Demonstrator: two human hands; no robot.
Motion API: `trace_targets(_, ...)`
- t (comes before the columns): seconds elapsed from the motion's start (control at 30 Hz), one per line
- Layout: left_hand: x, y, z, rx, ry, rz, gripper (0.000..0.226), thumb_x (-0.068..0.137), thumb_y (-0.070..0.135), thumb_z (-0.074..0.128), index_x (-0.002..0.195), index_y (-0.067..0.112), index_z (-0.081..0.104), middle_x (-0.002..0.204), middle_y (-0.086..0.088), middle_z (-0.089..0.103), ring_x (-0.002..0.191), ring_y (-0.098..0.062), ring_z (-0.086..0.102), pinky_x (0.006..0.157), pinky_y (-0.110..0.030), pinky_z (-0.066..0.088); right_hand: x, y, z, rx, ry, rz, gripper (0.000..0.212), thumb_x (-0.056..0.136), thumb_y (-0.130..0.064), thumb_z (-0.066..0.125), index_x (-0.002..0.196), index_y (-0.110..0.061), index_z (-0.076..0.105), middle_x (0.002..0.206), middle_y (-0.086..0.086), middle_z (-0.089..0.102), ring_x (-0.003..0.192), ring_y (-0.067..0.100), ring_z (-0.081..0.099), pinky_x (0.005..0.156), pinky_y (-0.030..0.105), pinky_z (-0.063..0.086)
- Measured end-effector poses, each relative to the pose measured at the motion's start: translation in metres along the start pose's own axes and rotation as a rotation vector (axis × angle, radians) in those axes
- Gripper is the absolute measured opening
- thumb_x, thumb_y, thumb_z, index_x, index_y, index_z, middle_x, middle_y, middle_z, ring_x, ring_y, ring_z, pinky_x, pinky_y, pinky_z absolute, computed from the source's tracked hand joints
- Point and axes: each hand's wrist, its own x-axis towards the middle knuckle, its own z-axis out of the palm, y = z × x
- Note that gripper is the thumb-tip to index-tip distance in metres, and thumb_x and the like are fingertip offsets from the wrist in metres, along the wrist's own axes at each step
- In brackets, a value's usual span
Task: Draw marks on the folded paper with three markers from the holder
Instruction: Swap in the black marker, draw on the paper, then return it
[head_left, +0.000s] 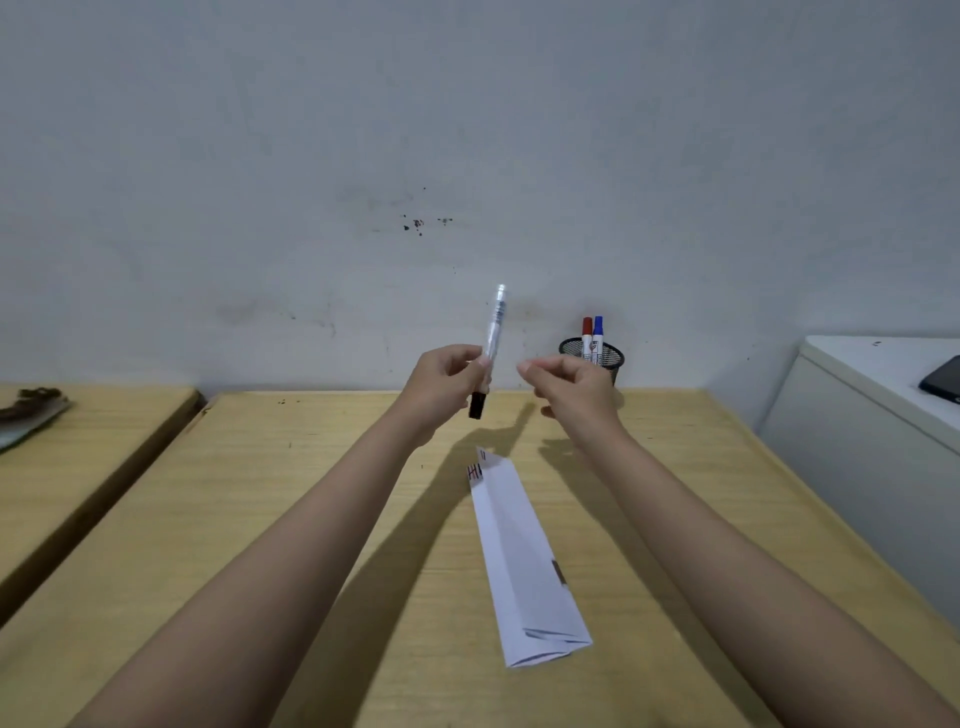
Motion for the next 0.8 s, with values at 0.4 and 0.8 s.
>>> trace_targets(0.4, -0.023, -0.013, -0.009, 0.372, -0.176, 0.001, 0.024, 0.095, 0.02, 0.045, 0.097, 0.007, 0.065, 0.073, 0.0, 0.061, 0.069, -0.017, 0.059, 0.072, -0.029, 0.045, 0.002, 0.003, 0.01, -0.016, 0.068, 0.04, 0.028, 0.09, -0.03, 0.061, 0.07, -0.011, 0.058, 0.061, 0.001, 0.055, 0.054, 0.012, 0.051, 0.057, 0.031, 0.049)
trace_targets(0.8, -0.028, -0.006, -0.002, 0.318, -0.301, 0.053, 0.035, 0.1, 0.022, 0.03, 0.067, 0.016, 0.042, 0.059, 0.004, 0.039, 0.053, -0.01, 0.051, 0.059, -0.02, 0.039, -0.001, 0.019, 0.014, 0.15, -0.043, 0.05, 0.027, 0.093, -0.024, 0.058, 0.069, -0.011, 0.06, 0.061, 0.001, 0.054, 0.05, 0.012, 0.048, 0.053, 0.027, 0.045)
